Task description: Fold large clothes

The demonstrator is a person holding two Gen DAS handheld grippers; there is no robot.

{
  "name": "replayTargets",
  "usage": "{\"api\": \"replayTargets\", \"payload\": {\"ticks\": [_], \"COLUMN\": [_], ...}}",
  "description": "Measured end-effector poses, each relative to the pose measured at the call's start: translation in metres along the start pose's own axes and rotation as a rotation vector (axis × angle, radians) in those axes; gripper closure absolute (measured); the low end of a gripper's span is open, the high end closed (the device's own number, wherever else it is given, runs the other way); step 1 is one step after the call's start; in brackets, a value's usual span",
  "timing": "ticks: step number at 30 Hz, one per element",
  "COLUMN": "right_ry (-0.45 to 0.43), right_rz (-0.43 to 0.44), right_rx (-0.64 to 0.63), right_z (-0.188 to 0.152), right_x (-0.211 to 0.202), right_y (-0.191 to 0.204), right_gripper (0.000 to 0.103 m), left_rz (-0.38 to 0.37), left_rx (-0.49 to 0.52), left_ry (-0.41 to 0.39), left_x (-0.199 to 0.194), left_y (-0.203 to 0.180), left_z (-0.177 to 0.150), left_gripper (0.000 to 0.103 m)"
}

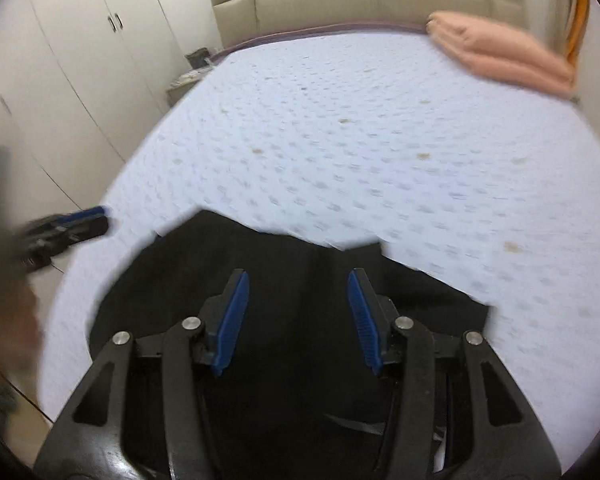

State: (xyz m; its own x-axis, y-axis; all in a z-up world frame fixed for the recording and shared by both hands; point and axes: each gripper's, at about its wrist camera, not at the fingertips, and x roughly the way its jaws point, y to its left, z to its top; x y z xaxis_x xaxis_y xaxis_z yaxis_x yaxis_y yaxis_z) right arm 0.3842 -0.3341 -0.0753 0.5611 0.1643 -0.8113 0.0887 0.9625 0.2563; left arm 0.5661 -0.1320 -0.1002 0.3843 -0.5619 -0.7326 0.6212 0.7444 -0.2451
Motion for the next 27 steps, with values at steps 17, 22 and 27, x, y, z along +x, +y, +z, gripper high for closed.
{"api": "replayTargets", "payload": {"ticks": [17, 22, 27], "right_ry": [0.432, 0.379, 0.193], "right_rz": [0.093, 0.138, 0.089], "right_rx": [-0.01, 0.003, 0.014], "right_z": [-0.181, -0.149, -0.1], "right_x": [0.072, 0.028, -0.008], "right_y": [0.027, 0.019, 0.002], "right_gripper": [0.055, 0.053, 0.047], "left_rz": [0.029, 0.024, 0.035], "left_rx": [-0.076, -0.053, -0.034], "left_ry": [0.352, 0.293, 0.156], "left_x": [0.068, 0.029, -0.004], "left_y": [-0.029, -0.039, -0.052], "left_z": [-0.182, -0.153, -0.116], "left_gripper": [0.065, 0.064, 0.048]}}
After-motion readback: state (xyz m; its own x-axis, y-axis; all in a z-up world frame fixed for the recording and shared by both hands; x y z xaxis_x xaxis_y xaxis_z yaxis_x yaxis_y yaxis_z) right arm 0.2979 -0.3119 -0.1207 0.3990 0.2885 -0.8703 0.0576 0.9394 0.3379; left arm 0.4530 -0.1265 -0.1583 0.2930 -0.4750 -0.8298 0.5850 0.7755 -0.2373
